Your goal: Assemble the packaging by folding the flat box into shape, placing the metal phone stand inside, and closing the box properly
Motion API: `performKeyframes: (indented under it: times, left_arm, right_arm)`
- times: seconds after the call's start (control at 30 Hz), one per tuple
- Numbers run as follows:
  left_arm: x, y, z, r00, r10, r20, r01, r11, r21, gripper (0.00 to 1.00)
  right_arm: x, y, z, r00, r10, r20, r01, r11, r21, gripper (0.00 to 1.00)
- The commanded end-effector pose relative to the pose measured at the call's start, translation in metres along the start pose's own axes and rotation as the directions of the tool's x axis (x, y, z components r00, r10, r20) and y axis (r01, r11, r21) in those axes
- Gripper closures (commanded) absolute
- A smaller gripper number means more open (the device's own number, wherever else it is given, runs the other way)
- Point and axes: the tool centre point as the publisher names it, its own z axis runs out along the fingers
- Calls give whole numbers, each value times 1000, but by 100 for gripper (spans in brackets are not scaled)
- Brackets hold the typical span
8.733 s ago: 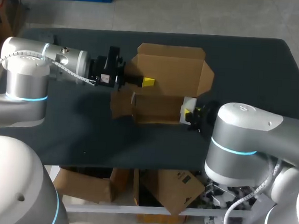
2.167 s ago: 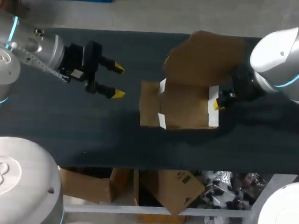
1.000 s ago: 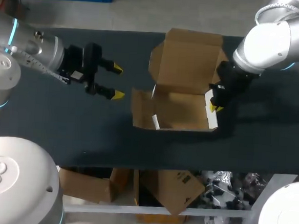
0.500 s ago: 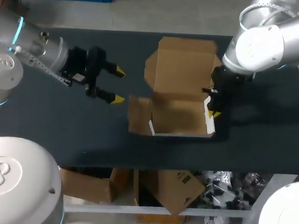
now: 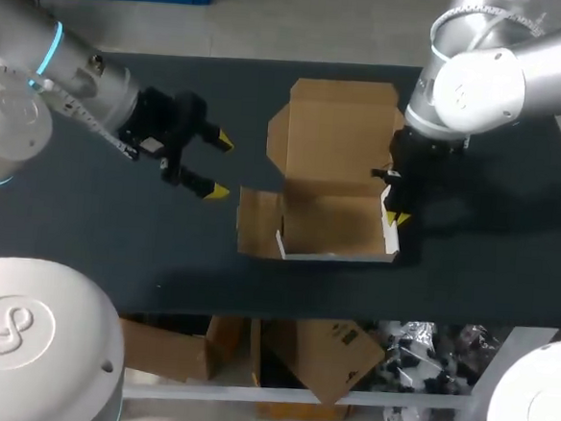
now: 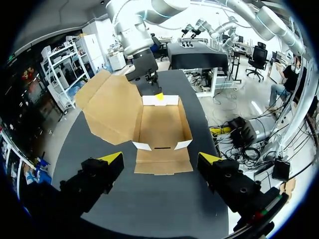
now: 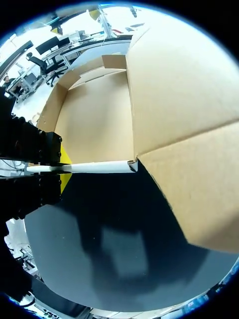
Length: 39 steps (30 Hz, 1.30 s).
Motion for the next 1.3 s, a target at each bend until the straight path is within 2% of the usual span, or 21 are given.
performKeyframes:
  times: [0.03,0.37,0.63,1.3]
  left_arm:
    - [-4,5,3,1000,-8,-12,8,1000,-13,0]
    - [-7,23,2,999,-38,-18,37,999,-17,0]
    - [-7,23,2,999,-38,-18,37,999,-17,0]
    - [-7,23,2,999,-38,-18,37,999,-17,0]
  right_arm:
    - [2,3,1,1000,6,14,-6,1000,19,100]
    - [3,3,7,1000,5,19,-6,999,35,100]
    - [4,5,9,999,21,35,-24,997,76,100]
    - [6,10,21,998,34,53,-39,994,100,100]
